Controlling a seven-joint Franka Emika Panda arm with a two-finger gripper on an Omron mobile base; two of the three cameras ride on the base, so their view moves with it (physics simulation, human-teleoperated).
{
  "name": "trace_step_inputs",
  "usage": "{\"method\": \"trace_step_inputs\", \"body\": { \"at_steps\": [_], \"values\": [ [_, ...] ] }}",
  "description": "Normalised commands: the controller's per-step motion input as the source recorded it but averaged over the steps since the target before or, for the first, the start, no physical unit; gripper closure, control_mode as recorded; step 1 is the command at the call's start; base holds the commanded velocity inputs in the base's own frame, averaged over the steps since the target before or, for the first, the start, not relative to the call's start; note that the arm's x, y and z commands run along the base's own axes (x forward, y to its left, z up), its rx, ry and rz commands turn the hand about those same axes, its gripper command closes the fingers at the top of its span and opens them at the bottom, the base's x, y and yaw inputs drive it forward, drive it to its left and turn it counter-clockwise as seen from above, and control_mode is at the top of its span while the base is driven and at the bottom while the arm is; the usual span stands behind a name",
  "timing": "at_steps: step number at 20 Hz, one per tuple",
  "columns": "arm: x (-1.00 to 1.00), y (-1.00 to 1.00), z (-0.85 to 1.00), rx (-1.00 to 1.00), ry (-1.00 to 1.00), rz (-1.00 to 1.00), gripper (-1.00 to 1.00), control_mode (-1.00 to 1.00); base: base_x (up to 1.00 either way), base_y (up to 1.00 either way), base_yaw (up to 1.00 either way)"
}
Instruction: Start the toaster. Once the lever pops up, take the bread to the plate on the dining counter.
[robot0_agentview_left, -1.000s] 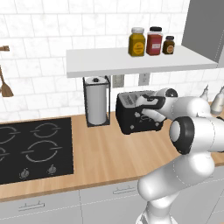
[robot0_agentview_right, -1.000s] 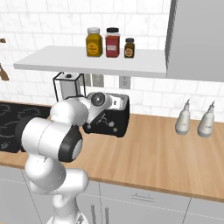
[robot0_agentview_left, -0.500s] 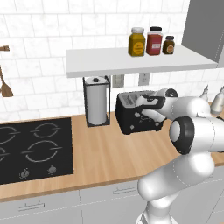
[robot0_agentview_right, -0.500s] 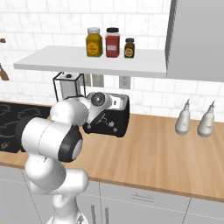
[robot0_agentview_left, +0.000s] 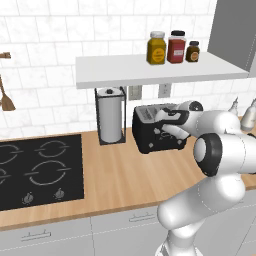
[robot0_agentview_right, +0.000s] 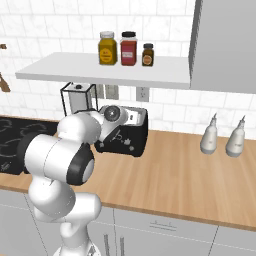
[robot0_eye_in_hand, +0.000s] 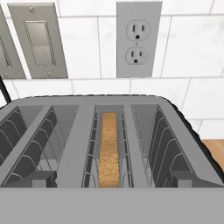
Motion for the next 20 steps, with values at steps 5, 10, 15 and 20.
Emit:
{"method": "trace_step_inputs", "body": {
  "at_steps": [5, 10, 15, 20],
  "values": [
    [0.00, 0.00, 0.00, 0.00, 0.00, 0.00, -1.00, -1.00, 0.00, 0.00, 0.00],
    [0.00, 0.00, 0.00, 0.00, 0.00, 0.00, -1.00, -1.00, 0.00, 0.00, 0.00],
    [0.00, 0.00, 0.00, 0.00, 0.00, 0.00, -1.00, -1.00, 0.00, 0.00, 0.00],
    [0.00, 0.00, 0.00, 0.00, 0.00, 0.00, -1.00, -1.00, 0.00, 0.00, 0.00]
  ]
}}
